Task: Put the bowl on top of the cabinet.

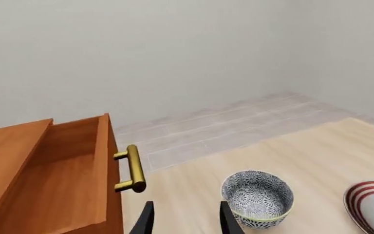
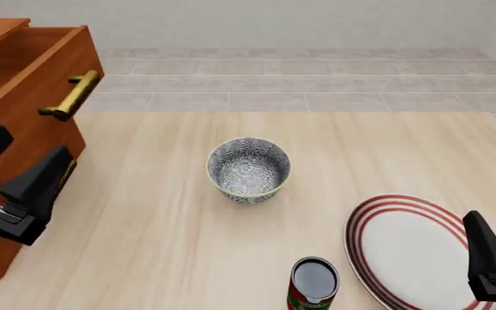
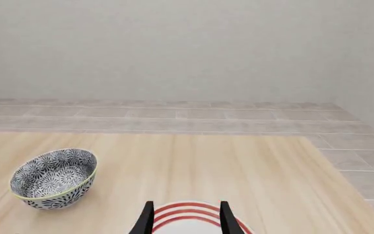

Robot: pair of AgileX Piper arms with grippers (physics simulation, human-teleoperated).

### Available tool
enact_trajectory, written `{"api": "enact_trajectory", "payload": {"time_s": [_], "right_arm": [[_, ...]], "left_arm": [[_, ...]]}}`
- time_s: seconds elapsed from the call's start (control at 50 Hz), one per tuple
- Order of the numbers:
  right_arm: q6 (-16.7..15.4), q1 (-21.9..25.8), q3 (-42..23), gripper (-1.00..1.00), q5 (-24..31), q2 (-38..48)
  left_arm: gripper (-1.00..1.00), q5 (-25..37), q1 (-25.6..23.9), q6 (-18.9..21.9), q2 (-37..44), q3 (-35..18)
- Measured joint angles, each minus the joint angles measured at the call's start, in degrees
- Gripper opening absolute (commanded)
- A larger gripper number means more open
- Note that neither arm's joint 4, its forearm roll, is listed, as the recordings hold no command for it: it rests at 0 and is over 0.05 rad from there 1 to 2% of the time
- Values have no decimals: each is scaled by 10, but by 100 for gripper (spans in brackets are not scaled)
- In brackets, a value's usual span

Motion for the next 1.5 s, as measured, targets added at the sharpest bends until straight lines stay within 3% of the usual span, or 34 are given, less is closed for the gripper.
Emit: {"api": "enact_trajectory", "payload": {"time_s": [0.42,0.8,1.08,1.5], "right_arm": [[-6,0,0,100,0,0],[-7,-2,0,100,-1,-1],[-6,-3,0,100,-2,-1],[-5,-5,0,100,-4,-1]], "left_arm": [[100,-83,-84,2,242,-123],[100,-60,-128,-75,445,-253],[100,-22,-131,-122,572,-334],[100,4,-108,-167,715,-414]]}}
